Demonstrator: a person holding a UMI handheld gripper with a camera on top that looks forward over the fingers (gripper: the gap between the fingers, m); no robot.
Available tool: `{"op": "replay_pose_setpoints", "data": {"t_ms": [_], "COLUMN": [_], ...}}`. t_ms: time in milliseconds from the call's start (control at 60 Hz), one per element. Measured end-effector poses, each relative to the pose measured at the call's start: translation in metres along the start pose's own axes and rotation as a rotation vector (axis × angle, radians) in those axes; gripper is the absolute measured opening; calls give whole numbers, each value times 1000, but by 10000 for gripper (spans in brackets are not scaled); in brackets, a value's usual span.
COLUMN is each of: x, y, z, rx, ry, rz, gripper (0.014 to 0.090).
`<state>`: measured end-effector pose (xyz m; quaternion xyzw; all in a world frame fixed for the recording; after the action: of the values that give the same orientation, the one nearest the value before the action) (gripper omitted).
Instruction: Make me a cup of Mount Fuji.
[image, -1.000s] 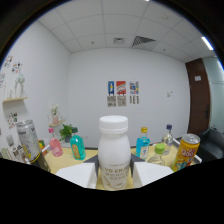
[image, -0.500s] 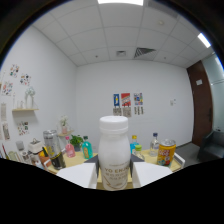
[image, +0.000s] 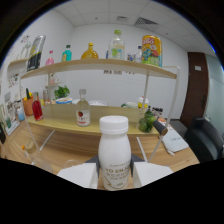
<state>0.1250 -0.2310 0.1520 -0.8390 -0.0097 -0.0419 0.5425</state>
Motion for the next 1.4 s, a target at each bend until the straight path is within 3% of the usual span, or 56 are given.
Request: {"op": "replay_pose_setpoints", "data": {"t_ms": [167, 383, 550, 817, 1083, 1400], "x": [12, 3, 6, -1, -12, -24], "y": [18, 22, 29, 22, 9, -23], "z": [18, 29, 36, 42, 32, 7], "rx": [-50, -32, -71, -61, -25, 128], "ry": [61, 65, 91, 135, 106, -81], "rz": [-452, -1054, -1423, -1833, -1672, -609], "gripper": [477, 476, 477, 477, 478, 486]}}
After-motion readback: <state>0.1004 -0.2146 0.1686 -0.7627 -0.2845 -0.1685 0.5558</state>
